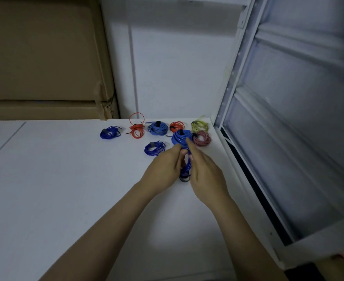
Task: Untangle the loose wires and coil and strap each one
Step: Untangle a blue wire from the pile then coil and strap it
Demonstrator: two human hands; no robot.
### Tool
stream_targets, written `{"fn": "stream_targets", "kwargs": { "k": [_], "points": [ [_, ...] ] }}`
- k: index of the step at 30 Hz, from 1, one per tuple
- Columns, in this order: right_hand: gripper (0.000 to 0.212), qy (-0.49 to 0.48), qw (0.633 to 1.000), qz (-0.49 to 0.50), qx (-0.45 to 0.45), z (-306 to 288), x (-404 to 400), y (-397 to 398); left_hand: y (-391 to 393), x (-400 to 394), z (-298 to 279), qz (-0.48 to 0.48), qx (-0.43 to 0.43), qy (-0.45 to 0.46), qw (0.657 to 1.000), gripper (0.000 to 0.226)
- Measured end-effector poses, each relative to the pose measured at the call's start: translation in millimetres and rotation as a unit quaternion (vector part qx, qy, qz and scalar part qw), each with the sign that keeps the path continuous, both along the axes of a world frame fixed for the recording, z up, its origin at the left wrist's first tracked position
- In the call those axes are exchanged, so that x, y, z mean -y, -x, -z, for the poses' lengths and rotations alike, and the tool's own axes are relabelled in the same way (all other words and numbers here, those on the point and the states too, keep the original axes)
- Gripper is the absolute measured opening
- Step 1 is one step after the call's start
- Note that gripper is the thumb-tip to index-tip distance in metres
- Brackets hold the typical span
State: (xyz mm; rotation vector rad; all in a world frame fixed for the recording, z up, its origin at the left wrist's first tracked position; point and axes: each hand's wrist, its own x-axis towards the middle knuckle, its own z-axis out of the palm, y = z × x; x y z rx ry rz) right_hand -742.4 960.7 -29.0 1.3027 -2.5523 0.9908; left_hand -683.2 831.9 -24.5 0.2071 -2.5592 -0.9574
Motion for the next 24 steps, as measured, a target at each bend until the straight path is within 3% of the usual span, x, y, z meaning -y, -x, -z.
{"fn": "stream_targets", "kwargs": {
  "k": [5,10,14,17,20,22,24],
  "points": [
    [0.047,0.08,0.978,-0.033,0.192,10.1,6.6,-2.1,4.1,-1.4,0.1,0.009,0.005,-0.022,1.0,0.024],
    [0.026,0.183,0.967,0.049,0.17,3.5,10.5,7.1,11.3,-6.7,-9.8,0.03,-0.003,-0.079,0.996,0.032],
    [0.025,0.234,0.943,0.06,0.227,-3.9,7.2,14.7,17.6,-5.0,-20.2,0.071,0.027,-0.195,0.978,0.031],
    [0.027,0.269,0.936,0.084,0.212,-5.7,12.3,12.6,22.7,-3.7,-21.5,0.054,0.032,-0.115,0.991,0.031],
    [0.029,0.231,0.954,0.087,0.169,-7.5,14.1,12.6,24.5,-0.4,-21.4,0.035,0.045,-0.014,0.998,0.036],
    [0.03,0.187,0.969,0.075,0.142,-6.0,12.3,14.7,24.0,1.9,-19.5,0.036,0.067,-0.001,0.997,0.039],
    [0.027,0.158,0.982,0.067,0.078,-3.8,8.2,16.3,21.1,3.6,-17.2,0.058,0.105,-0.064,0.991,0.041]
  ]
}}
